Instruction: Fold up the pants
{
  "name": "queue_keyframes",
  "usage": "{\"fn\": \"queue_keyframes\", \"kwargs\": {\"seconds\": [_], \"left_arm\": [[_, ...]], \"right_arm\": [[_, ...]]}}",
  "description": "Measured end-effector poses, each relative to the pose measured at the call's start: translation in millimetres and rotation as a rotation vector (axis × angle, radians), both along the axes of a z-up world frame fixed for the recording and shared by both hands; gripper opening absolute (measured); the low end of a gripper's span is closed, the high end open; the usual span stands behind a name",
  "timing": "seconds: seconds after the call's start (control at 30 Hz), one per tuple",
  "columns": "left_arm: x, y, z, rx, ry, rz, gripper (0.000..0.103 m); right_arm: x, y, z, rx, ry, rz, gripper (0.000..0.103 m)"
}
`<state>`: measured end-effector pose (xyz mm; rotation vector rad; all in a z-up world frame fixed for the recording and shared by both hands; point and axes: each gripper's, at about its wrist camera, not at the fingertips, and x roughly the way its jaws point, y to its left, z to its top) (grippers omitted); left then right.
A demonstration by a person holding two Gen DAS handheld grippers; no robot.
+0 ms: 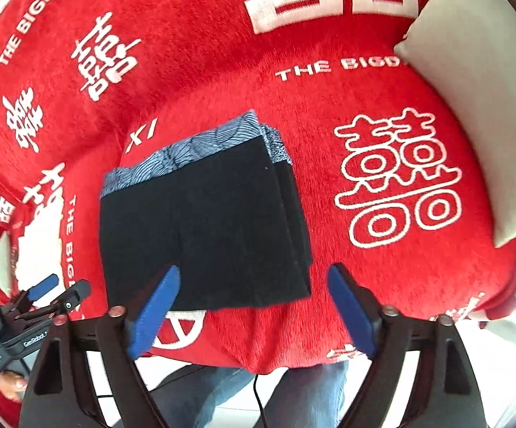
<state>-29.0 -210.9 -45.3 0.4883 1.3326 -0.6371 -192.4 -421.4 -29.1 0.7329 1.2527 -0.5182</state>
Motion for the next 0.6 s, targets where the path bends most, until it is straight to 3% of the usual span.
{"fn": "queue_keyframes", "kwargs": {"seconds": [0.03, 0.17, 0.33, 0.6], "left_arm": [[-2.9, 0.0, 3.9, 0.006, -0.005, -0.002, 0.102], [-11.0, 4.7, 18.6, 0.011, -0.006, 0.001, 0.102], [-20.3, 9.1, 36.9, 0.029, -0.059, -0.025, 0.102], [-29.5, 13.7, 54.2, 0.031, -0.051, -0.058, 0.102]], "right_arm": [[0.6, 5.1, 3.9, -0.016, 0.007, 0.004, 0.103], [-3.1, 22.0, 18.9, -0.062, 0.039, 0.021, 0.103], [-8.8, 37.7, 32.5, -0.046, 0.054, 0.021, 0.103], [-5.9, 60.2, 54.0, -0.102, 0.098, 0.068, 0.103]]}}
